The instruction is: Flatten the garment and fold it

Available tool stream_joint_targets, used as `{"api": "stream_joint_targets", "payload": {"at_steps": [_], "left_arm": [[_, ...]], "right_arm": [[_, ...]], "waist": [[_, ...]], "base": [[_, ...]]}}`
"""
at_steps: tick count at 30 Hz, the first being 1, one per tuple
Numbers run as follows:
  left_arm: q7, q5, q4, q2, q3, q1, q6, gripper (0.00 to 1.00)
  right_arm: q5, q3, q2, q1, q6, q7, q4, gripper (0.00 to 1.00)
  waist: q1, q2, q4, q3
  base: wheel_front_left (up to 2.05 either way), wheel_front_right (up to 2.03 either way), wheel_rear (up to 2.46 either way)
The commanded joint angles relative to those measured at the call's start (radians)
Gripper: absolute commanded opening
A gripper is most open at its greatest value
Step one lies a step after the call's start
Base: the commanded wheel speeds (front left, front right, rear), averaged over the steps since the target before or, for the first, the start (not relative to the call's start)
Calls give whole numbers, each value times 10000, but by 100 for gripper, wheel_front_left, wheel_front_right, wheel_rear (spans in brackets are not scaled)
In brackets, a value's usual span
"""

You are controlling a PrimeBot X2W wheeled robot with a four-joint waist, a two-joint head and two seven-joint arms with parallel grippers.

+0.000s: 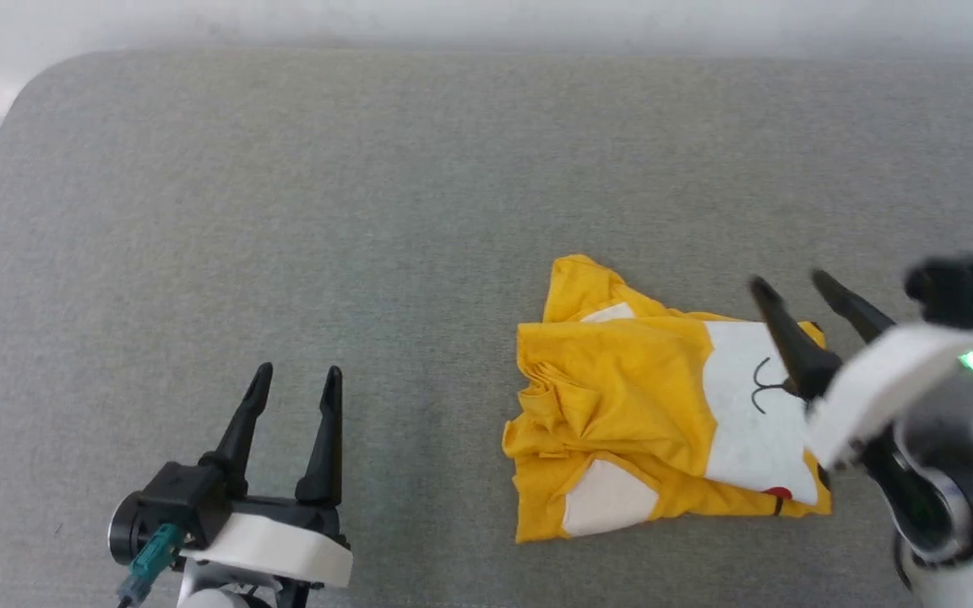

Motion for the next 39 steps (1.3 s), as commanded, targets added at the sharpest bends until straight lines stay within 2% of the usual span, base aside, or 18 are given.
{"api": "stream_joint_targets", "payload": {"at_steps": [1, 5, 12, 22, 35, 36, 37, 38, 39], "left_arm": [[-47, -27, -156, 39, 90, 183, 83, 100], [-47, -64, -312, 50, 206, 460, 131, 100], [-47, -190, -455, 12, 385, 814, 211, 100], [15, -177, -462, 95, 218, 722, 141, 100], [68, -232, -479, 108, 0, 345, 106, 100], [67, -233, -476, 110, -16, 317, 104, 100], [65, -236, -472, 110, -28, 285, 102, 100], [64, -239, -467, 114, -40, 253, 99, 100], [63, -239, -461, 121, -52, 218, 95, 100]], "right_arm": [[-339, -448, 12, 747, -9, -234, -435, 100], [-631, -1219, 229, 1863, -9, -543, -768, 100], [-718, -1251, 459, 2473, -9, -771, -327, 100], [-821, -1118, 540, 1746, -9, -896, 1530, 100], [-1050, -1960, 554, 718, -9, -202, 3293, 100], [-979, -2009, 555, 689, -9, -108, 3378, 82], [-909, -2011, 557, 667, -9, -13, 3437, 45], [-822, -2010, 558, 643, -9, 27, 3456, 3], [-727, -2010, 559, 627, -9, 67, 3475, 0]], "waist": [[0, 0, -321, -136], [0, 0, -616, -144], [0, 0, -866, -198], [0, 0, -437, -18], [0, 0, 172, 677], [0, 0, 191, 720], [0, 0, 205, 753], [0, 0, 213, 783], [0, 0, 217, 804]], "base": [[0, 0, 0], [0, 0, 0], [0, 0, 0], [0, 0, 0], [0, 0, 0], [0, 0, 0], [0, 0, 0], [0, 0, 0], [0, 0, 0]]}}
